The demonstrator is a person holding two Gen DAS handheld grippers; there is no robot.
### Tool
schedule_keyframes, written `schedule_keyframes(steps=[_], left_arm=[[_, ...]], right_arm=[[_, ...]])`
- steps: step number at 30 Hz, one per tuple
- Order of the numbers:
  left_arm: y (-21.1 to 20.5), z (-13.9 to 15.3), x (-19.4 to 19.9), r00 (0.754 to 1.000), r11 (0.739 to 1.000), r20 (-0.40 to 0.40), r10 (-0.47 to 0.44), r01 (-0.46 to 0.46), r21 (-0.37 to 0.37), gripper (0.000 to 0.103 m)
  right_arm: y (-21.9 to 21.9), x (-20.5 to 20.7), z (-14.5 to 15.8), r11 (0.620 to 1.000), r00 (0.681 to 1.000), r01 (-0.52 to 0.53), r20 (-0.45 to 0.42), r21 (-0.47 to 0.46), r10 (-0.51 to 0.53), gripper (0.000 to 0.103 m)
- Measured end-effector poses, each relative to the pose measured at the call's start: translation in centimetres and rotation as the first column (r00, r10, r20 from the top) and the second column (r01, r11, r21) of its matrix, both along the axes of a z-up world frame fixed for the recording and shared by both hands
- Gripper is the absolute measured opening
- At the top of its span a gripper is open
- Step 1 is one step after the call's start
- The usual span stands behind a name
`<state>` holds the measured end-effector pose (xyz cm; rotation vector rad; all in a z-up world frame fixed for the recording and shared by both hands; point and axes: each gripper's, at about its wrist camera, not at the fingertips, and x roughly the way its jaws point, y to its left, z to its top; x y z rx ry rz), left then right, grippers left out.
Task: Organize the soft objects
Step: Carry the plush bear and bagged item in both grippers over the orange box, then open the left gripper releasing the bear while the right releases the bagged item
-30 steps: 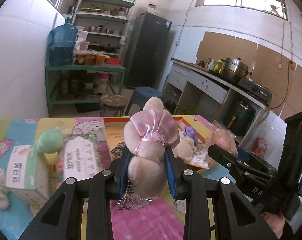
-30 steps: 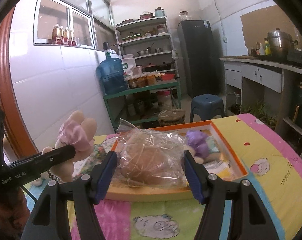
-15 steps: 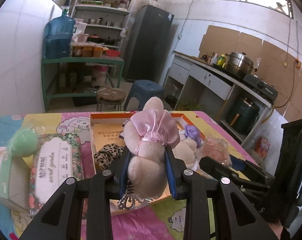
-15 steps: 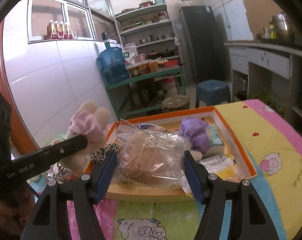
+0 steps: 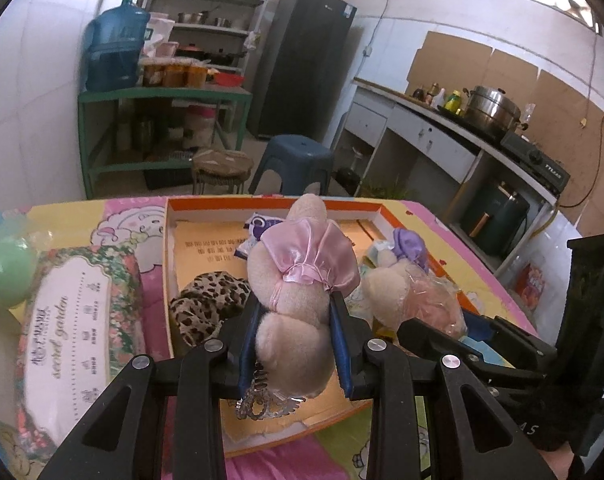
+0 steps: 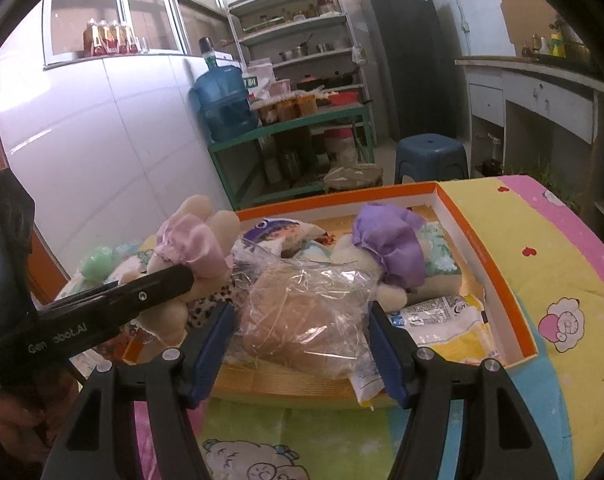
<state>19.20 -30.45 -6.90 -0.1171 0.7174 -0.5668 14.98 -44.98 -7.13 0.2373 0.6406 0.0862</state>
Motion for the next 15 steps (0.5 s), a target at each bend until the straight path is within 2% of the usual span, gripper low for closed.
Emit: schedule_keyframes(steps=[15], left_arm=[[-1.6, -3.4, 1.5, 0.998, 1.000, -0.058, -0.003, 0.004, 0.025, 0.033]], right_arm=[[-0.5, 2.2, -1.3, 1.000, 1.000, 0.005, -0.021, -0.021, -0.006, 0.067]])
